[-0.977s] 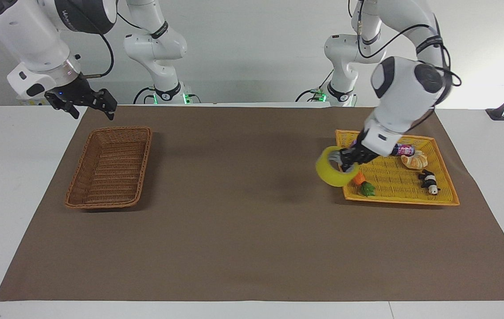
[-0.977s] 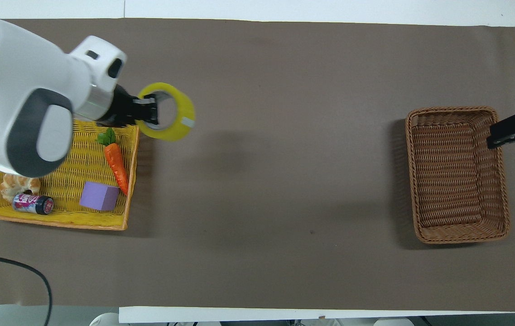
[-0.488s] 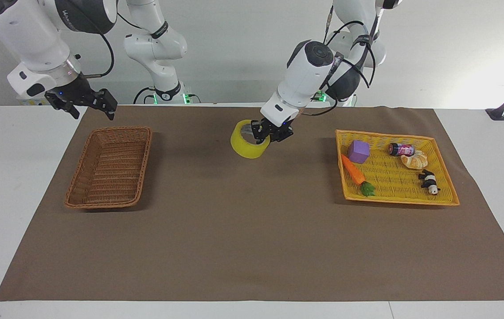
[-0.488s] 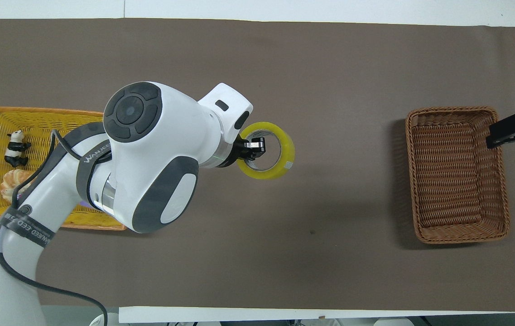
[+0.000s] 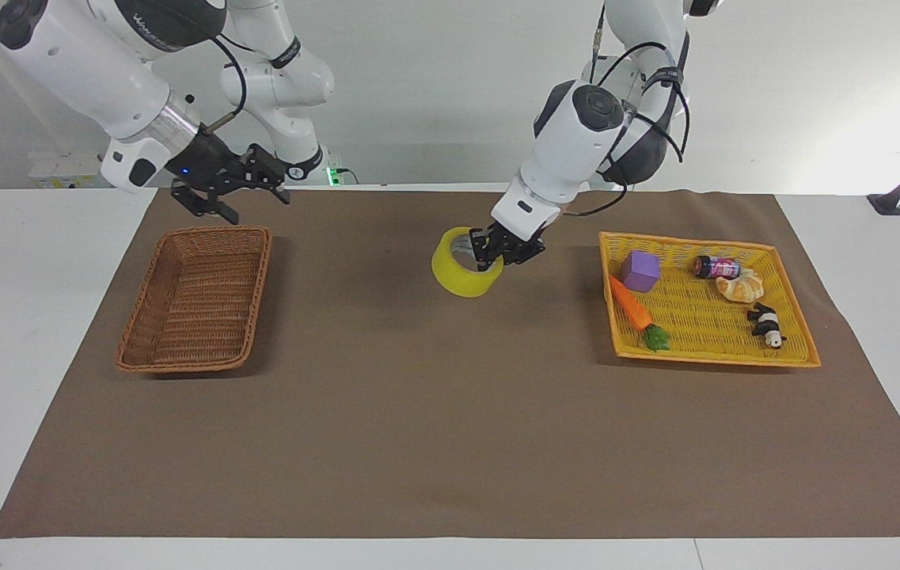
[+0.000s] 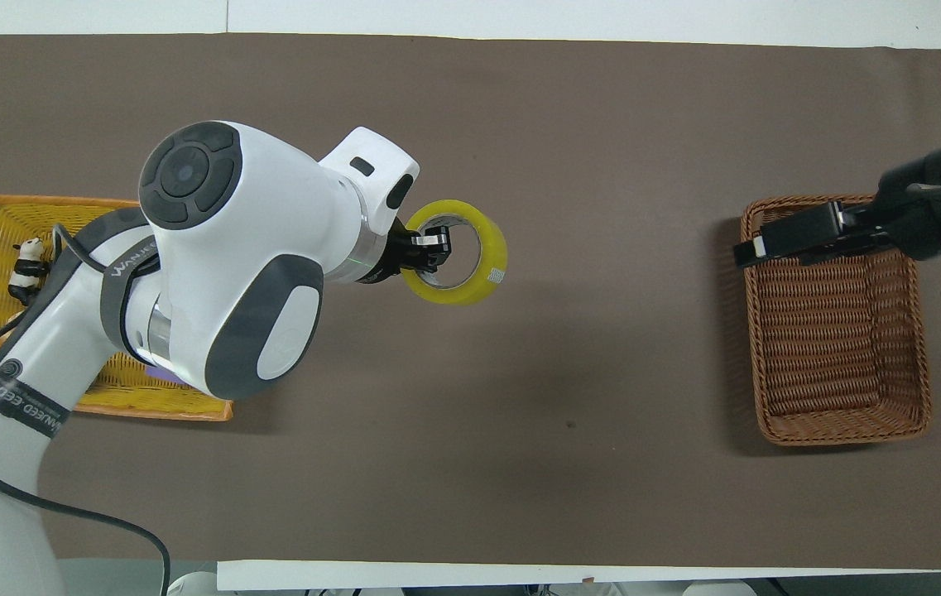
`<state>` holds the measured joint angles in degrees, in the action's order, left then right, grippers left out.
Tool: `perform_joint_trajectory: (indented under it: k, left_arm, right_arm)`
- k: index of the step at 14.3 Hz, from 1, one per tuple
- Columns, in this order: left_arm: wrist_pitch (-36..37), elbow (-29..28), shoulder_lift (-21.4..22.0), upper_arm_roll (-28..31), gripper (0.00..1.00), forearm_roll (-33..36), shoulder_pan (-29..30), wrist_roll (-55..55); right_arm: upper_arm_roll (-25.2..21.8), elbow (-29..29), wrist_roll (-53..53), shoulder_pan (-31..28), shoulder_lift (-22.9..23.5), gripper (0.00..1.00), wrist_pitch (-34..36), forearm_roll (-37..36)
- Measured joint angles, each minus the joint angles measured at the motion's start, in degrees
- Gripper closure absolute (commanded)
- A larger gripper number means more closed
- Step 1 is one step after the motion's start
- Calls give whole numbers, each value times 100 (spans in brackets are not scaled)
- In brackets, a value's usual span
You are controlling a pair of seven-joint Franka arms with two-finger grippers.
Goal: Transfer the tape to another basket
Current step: 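Grasp the tape rim with the right gripper beside the left gripper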
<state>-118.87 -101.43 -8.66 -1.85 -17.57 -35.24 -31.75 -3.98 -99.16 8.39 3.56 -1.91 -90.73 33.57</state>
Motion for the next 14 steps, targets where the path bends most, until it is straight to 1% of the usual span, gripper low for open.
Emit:
perform_joint_trajectory:
  k: [2, 3, 4, 6, 8, 9, 12, 14]
  left_arm:
    - [-1, 0, 0, -1, 100, 0, 2, 0]
    - [0, 0, -1, -1, 100, 0, 2, 0]
    - [0, -1, -1, -1, 100, 0, 2, 1]
    - [0, -1, -1, -1, 100, 0, 24, 1]
    - [2, -1, -2, 9, 99, 0, 80, 1]
    - [6, -1, -4, 8, 99, 0, 116, 5]
    - [10, -3, -8, 9, 99, 0, 188, 68]
    - [13, -6, -10, 9, 99, 0, 193, 78]
  right_arm:
    - [7, -337, 272, 187, 60, 0, -621, 877]
    - [12, -450, 294, 325, 172, 0, -863, 1387]
    - [16, -517, 308, 477, 344, 0, -1098, 1882]
    - [25, -550, 348, 843, 763, 0, -1556, 2485]
    - [35, -548, 515, 1142, 1176, 0, -1824, 3346]
    - [35, -544, 634, 1237, 1340, 0, -1883, 3667]
    - [34, -525, 820, 1358, 1636, 0, -1968, 4272]
    - [34, -521, 821, 1491, 1651, 0, -2070, 4350]
